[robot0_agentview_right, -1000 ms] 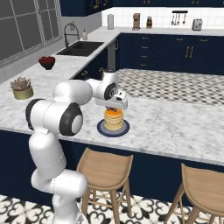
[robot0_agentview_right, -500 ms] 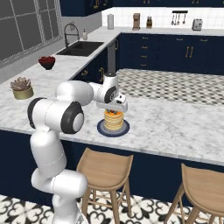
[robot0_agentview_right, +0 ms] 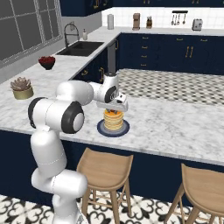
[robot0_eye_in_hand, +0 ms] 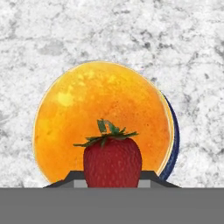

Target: Take the strawberry from the fridge and place it on top of the pancake, located on the dining counter.

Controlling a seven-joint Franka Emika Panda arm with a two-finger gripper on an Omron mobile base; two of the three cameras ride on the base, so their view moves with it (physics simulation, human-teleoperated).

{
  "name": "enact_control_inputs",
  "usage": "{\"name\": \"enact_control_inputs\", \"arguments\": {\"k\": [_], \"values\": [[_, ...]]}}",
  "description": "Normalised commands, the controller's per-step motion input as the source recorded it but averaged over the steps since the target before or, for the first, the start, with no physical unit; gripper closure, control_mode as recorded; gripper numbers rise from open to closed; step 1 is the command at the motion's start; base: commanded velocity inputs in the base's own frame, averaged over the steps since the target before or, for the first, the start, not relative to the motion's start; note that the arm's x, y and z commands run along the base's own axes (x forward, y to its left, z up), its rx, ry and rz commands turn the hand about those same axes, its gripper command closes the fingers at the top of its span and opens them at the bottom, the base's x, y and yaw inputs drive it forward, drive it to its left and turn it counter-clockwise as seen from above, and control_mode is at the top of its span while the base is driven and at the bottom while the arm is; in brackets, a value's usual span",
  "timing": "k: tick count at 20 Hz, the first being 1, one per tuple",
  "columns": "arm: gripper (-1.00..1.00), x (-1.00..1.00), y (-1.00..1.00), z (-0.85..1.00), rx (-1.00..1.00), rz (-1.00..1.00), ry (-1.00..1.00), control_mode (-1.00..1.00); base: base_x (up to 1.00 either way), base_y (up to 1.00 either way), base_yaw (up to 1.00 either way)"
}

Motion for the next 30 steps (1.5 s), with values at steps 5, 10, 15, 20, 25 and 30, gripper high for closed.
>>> {"name": "enact_control_inputs", "arguments": {"k": [5,10,15,20,25,30], "values": [[-1.0,0.0,0.0,0.0,0.0,0.0,0.0,-1.0,0.0,0.0,0.0],[-1.0,0.0,0.0,0.0,0.0,0.0,0.0,-1.0,0.0,0.0,0.0],[-1.0,0.0,0.0,0.0,0.0,0.0,0.0,-1.0,0.0,0.0,0.0],[-1.0,0.0,0.0,0.15,-0.02,0.0,0.01,-1.0,0.0,0.0,0.0],[-1.0,-0.76,0.0,0.73,-0.05,0.0,0.0,-1.0,0.0,0.0,0.0],[-1.0,-1.0,-0.12,0.37,0.01,0.04,0.0,-1.0,0.0,0.0,0.0]]}}
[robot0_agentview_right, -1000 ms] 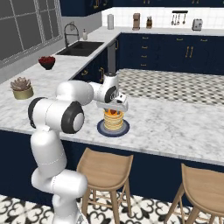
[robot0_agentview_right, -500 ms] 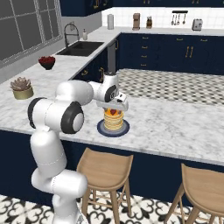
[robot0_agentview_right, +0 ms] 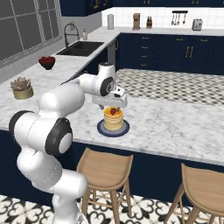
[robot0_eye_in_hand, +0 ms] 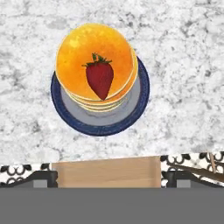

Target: Take the strawberry from the fridge and place it on top of the pancake, located on the dining counter.

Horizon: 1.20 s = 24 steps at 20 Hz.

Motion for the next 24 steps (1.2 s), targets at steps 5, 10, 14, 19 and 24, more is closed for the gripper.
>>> {"name": "enact_control_inputs", "arguments": {"k": [5,10,14,19,24], "values": [[-1.0,-1.0,-0.9,0.36,0.26,0.15,0.0,-1.0,0.0,0.0,0.0],[-1.0,-1.0,-0.89,0.11,0.28,0.09,-0.15,-1.0,0.0,0.0,0.0],[-1.0,-1.0,-0.59,0.2,0.09,0.0,-0.21,-1.0,0.0,0.0,0.0],[-1.0,-0.86,-0.24,0.0,-0.03,0.04,-0.13,-1.0,0.0,0.0,0.0],[-1.0,-0.18,0.0,-0.19,-0.12,0.01,0.01,-1.0,0.0,0.0,0.0]]}}
